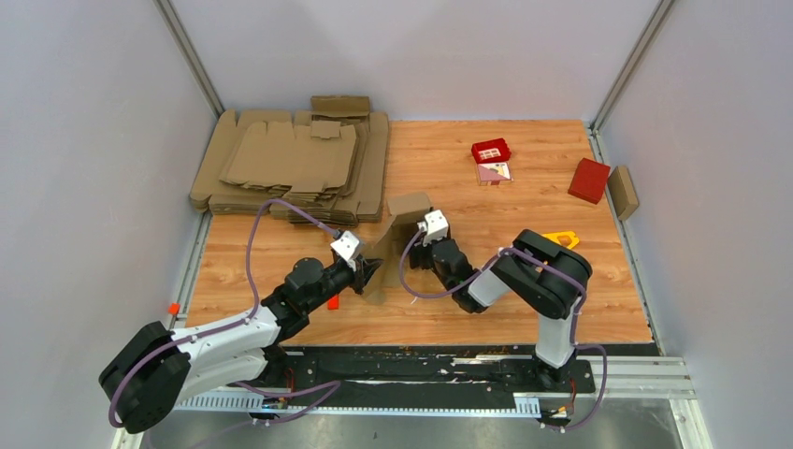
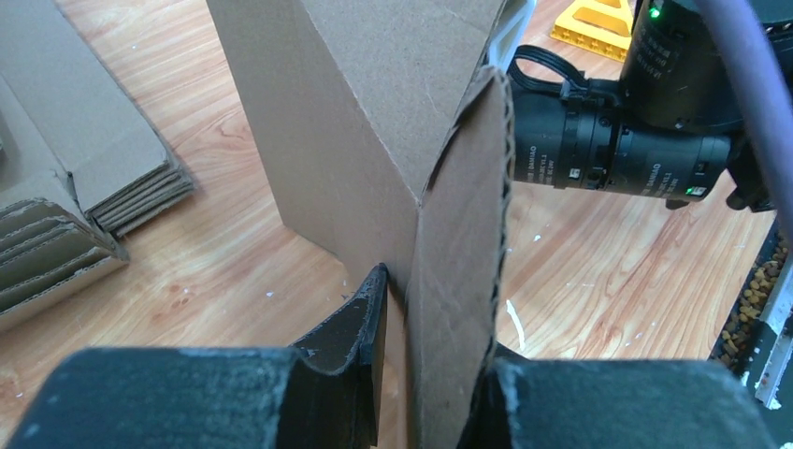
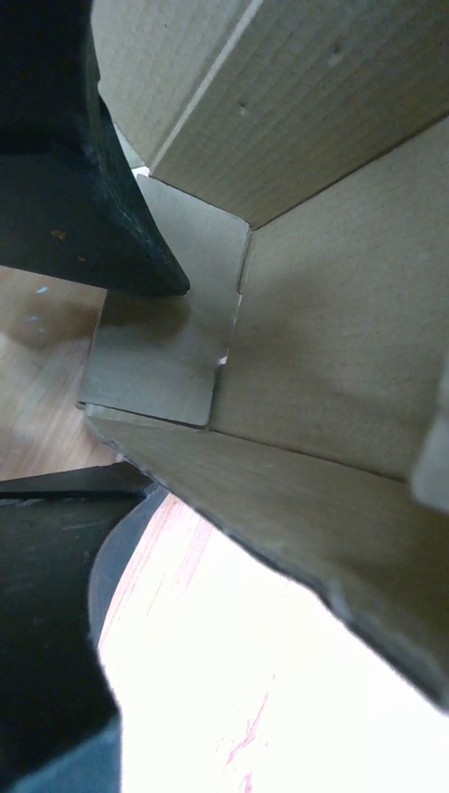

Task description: Fold the paper box

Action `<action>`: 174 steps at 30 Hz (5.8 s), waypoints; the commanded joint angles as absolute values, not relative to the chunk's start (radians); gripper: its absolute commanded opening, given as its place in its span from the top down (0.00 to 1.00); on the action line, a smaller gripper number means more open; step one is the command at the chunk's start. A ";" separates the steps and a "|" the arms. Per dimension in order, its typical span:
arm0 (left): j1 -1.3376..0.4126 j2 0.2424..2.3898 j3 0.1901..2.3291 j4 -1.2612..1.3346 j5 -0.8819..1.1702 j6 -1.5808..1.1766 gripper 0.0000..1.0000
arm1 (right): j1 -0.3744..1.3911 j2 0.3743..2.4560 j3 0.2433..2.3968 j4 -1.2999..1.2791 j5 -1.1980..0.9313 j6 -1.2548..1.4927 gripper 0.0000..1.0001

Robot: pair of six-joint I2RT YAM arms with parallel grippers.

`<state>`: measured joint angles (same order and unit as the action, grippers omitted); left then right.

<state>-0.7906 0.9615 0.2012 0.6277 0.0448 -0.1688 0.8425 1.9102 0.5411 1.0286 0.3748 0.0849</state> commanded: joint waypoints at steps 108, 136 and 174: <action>-0.795 0.925 0.251 0.629 0.096 -0.160 0.42 | 0.555 1.316 0.977 -0.204 -0.221 0.361 0.60; -0.795 0.976 0.284 0.639 0.155 -0.142 0.77 | 0.555 1.305 1.001 -0.221 -0.359 0.218 0.42; -0.796 1.008 0.296 0.641 0.190 -0.141 0.77 | 0.635 1.330 0.912 -0.017 -0.026 0.102 0.44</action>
<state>-0.7914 0.9981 0.2573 0.6205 0.1574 -0.1463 0.6239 1.3540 0.9131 -0.1116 -0.0998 0.1120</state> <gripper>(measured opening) 0.229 0.541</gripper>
